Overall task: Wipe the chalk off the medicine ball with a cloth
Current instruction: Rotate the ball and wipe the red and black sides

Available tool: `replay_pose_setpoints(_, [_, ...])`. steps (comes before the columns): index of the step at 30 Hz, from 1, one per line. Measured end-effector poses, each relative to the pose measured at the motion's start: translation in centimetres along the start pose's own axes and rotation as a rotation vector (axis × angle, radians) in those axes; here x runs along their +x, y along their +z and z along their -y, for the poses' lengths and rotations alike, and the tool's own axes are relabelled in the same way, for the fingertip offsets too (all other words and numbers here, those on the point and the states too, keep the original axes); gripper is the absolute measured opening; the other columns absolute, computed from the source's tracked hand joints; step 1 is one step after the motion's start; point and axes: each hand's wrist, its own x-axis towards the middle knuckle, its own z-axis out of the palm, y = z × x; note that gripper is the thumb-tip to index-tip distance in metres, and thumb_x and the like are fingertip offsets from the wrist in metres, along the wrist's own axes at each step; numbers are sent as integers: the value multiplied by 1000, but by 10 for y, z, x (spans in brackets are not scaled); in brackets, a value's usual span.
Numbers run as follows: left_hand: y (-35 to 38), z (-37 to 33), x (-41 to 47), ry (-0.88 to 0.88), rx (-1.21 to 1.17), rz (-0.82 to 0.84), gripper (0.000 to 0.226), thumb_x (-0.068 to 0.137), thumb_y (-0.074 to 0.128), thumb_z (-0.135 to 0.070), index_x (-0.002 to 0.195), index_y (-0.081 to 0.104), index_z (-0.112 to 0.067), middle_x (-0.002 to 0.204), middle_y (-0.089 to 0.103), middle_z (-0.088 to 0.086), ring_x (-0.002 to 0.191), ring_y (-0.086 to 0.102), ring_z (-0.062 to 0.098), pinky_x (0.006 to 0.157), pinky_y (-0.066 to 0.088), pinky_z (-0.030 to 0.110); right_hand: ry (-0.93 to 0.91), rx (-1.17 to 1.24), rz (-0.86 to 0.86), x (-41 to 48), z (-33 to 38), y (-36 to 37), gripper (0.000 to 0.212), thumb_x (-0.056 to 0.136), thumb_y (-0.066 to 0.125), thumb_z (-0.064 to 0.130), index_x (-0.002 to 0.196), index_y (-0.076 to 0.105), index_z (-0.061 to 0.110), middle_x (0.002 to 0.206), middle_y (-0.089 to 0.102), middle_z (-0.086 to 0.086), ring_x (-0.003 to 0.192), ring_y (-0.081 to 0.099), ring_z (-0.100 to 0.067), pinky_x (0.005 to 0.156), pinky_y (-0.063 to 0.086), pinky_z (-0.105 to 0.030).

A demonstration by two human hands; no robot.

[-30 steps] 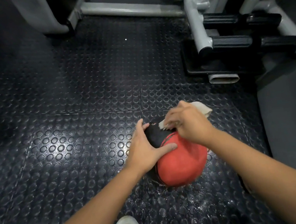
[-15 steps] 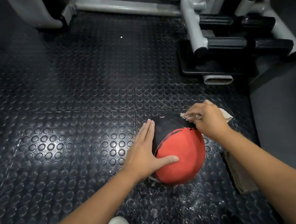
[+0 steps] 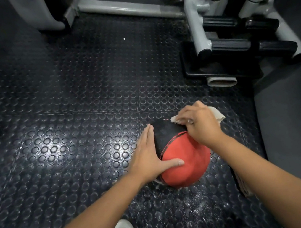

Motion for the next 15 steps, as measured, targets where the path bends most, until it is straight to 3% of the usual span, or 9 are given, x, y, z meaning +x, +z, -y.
replay_pose_setpoints(4, [-4, 1, 0, 24, 13, 17, 138, 58, 71, -77, 156, -6, -19, 163, -9, -9, 148, -6, 5, 114, 0, 22, -208, -13, 142, -9, 28, -1, 26, 76, 60, -3, 77, 76, 17, 83, 71, 9, 70, 46, -23, 61, 43, -32])
replay_pose_setpoints(9, [-2, -5, 5, 36, -3, -1, 138, 56, 71, -78, 156, -4, -19, 163, -7, -10, 148, -5, 3, 115, 0, 22, -18, -125, 63, 14, -5, -4, 29, 71, 58, -4, 76, 76, 18, 80, 72, 6, 68, 48, -28, 60, 50, -43])
replay_pose_setpoints(12, [-1, -6, 5, 39, 5, -6, 139, 55, 70, -79, 156, -3, -18, 163, -6, -9, 148, -5, 4, 114, -2, 20, -170, -76, 142, 1, 27, -1, 31, 82, 46, 12, 78, 76, 20, 81, 70, 10, 69, 45, -22, 60, 45, -36])
replay_pose_setpoints(15, [1, -5, 3, 60, 25, -8, 139, 56, 69, -81, 156, -3, -18, 163, -6, -9, 148, -5, 4, 114, -1, 21, -230, -66, 202, -4, 21, -5, 40, 79, 37, 16, 77, 76, 20, 83, 70, 11, 68, 45, -22, 59, 43, -34])
